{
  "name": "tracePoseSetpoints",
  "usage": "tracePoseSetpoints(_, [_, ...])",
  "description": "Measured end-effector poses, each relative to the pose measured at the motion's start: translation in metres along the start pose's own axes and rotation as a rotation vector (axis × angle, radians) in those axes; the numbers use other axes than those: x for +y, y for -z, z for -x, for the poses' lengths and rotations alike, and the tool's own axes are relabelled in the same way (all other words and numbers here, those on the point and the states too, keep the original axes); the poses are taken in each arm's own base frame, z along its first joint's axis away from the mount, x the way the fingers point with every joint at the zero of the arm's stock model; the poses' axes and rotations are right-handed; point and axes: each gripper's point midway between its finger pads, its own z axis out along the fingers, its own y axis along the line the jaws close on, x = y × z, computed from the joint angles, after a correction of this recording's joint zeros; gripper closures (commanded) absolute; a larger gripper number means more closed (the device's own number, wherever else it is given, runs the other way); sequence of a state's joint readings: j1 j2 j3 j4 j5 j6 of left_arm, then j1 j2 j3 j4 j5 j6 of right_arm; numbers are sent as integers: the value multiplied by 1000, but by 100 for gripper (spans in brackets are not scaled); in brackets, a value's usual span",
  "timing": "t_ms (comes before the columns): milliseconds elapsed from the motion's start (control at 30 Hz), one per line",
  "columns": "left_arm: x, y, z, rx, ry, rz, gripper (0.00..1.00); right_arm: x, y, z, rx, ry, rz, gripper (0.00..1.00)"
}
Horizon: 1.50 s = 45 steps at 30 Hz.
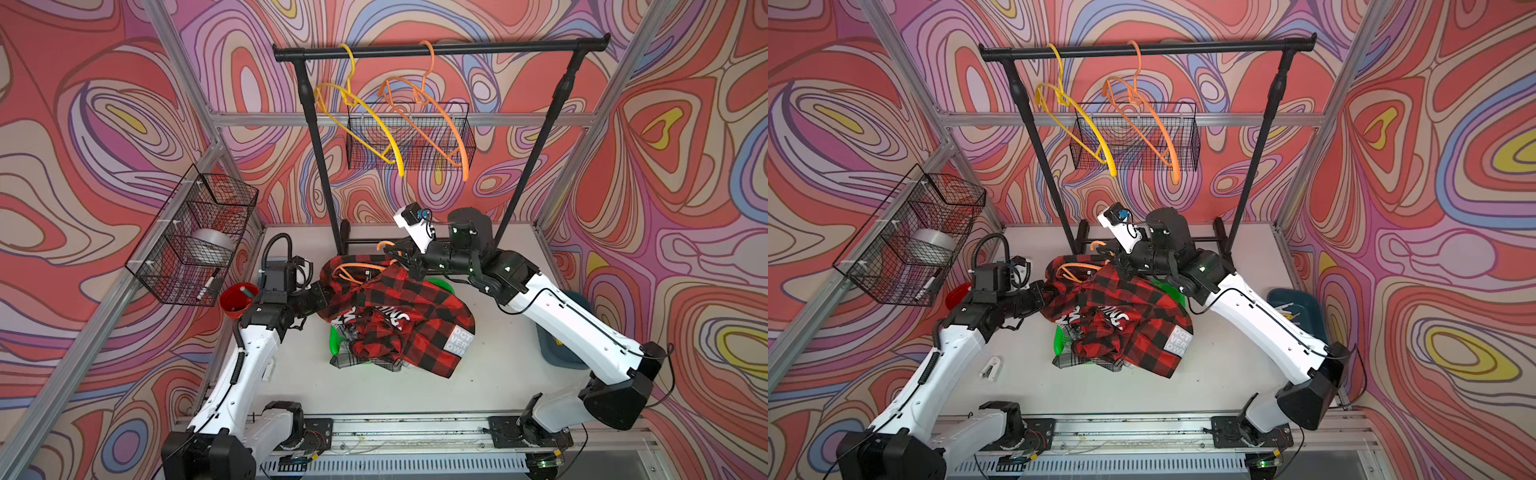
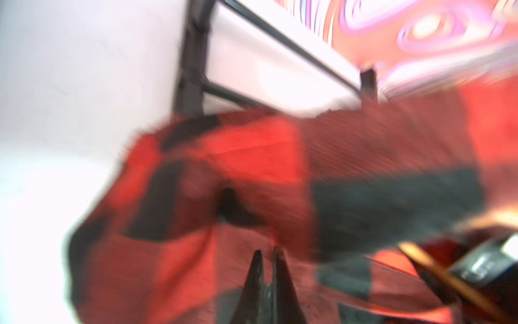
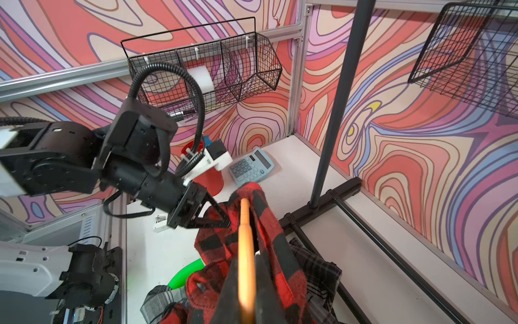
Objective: Remove the clothespins securing long-sleeve shirts to the hanger
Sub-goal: Remove the long-sleeve shirt from the hanger.
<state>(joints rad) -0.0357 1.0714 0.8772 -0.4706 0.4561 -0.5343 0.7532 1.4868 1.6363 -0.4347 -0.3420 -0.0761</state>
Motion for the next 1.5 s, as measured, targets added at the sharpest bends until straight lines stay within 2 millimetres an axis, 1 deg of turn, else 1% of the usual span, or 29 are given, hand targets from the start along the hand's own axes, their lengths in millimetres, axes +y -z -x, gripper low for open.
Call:
tracePoseSetpoints(67, [8, 0, 11, -10, 45, -12, 100, 2, 0, 0, -1, -4, 16, 100])
tracePoseSetpoints(100, [9, -3, 13, -3, 57, -22, 100, 3, 1, 0, -2, -8, 23, 100])
tracePoseSetpoints(300, [-2, -13, 18, 31, 80, -99, 100, 3, 4, -1, -4, -25, 44, 100])
tracePoseSetpoints(333, [-3, -13, 18, 34, 80, -106, 98, 2, 5, -1, -4, -27, 42, 100])
tracePoseSetpoints(367, [-5, -12, 19, 34, 78, -109, 87, 0, 6, -2, -4, -30, 37, 100])
tracePoseSetpoints(433, [-7, -8, 23, 26, 66, -102, 69, -3, 7, -2, -4, -35, 30, 100])
tracePoseSetpoints(500, [-4, 1, 32, -7, 50, -59, 50, -8, 10, 0, -12, -39, 16, 100])
tracePoseSetpoints(567, [-1, 13, 42, -47, 29, -15, 44, -12, 12, 3, -22, -40, 3, 100])
tracePoseSetpoints(667, [-2, 39, 55, -113, -32, 64, 39, -15, 14, 8, -39, -38, -7, 100])
tracePoseSetpoints(800, [-10, 75, 74, -203, -111, 145, 37, -18, 18, 16, -56, -32, -16, 100])
tracePoseSetpoints(900, [-13, 91, 78, -242, -135, 175, 36, -21, 18, 21, -66, -30, -24, 100])
tracePoseSetpoints(967, [-13, 96, 77, -251, -136, 185, 36, -26, 16, 20, -64, -33, -32, 100])
tracePoseSetpoints(1067, [-10, 97, 76, -248, -131, 194, 38, -33, 13, 16, -54, -41, -43, 100])
tracePoseSetpoints(1100, [-10, 97, 76, -247, -129, 196, 41, -34, 12, 14, -51, -44, -45, 100])
tracePoseSetpoints(1133, [-9, 96, 76, -246, -125, 198, 47, -35, 12, 14, -49, -46, -45, 100])
tracePoseSetpoints(1200, [-8, 93, 76, -237, -119, 196, 64, -32, 11, 14, -50, -49, -34, 100])
tracePoseSetpoints(1233, [-8, 91, 76, -232, -120, 194, 64, -31, 11, 13, -47, -48, -31, 100])
tracePoseSetpoints(1300, [-4, 83, 76, -214, -115, 194, 56, -29, 8, 4, -23, -57, -25, 100])
tracePoseSetpoints(1400, [10, 69, 74, -171, -83, 212, 50, -31, 6, -7, 12, -71, -34, 100])
tracePoseSetpoints(1433, [13, 66, 73, -158, -73, 215, 47, -31, 6, -9, 16, -72, -37, 100])
tracePoseSetpoints(1500, [13, 59, 71, -139, -58, 189, 44, -32, 5, -11, 22, -75, -40, 100])
